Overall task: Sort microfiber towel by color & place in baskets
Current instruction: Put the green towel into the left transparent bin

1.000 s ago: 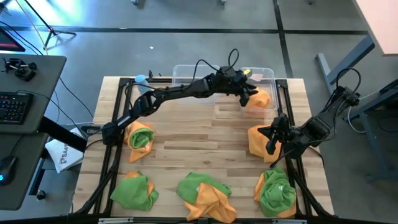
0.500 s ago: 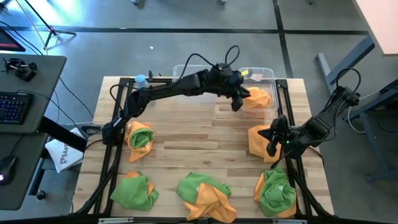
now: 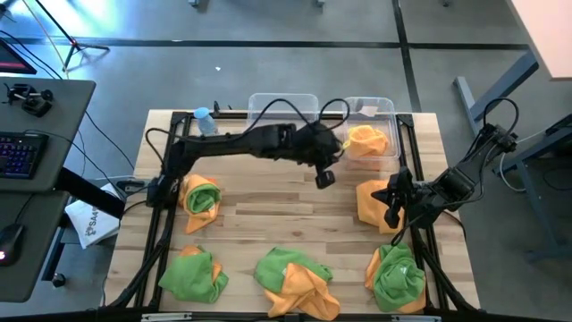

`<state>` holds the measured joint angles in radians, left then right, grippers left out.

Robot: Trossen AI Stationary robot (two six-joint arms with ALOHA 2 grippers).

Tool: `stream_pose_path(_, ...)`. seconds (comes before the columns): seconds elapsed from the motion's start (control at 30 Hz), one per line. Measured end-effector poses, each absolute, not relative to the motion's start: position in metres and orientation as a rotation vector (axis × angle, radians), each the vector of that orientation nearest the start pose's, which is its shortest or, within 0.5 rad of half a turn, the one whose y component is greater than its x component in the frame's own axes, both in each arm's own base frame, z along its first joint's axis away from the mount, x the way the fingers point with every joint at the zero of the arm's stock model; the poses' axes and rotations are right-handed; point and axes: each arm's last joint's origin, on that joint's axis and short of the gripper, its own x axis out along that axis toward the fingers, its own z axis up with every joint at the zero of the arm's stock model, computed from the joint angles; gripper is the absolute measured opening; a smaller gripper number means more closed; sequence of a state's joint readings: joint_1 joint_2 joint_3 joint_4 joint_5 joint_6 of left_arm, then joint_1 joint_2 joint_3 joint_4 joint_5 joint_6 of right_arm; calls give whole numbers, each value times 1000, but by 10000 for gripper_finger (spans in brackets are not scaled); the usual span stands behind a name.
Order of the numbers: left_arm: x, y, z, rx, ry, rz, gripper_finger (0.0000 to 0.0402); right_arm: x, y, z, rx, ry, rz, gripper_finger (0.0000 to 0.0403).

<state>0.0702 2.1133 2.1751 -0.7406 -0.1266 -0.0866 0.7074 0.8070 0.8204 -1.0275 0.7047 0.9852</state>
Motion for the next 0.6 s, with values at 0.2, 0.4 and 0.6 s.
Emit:
stream_pose_path(0.2,436,7,332,-118,673,292,0,110,71,280,275,716,-312,0)
stream_pose_path(0.4,383,-27,327,-226,610,356,0,110,72,280,297,755,-273,0)
stream_pose_path(0.6,328,-66,327,-238,566,393,0,110,72,280,306,751,-278,0)
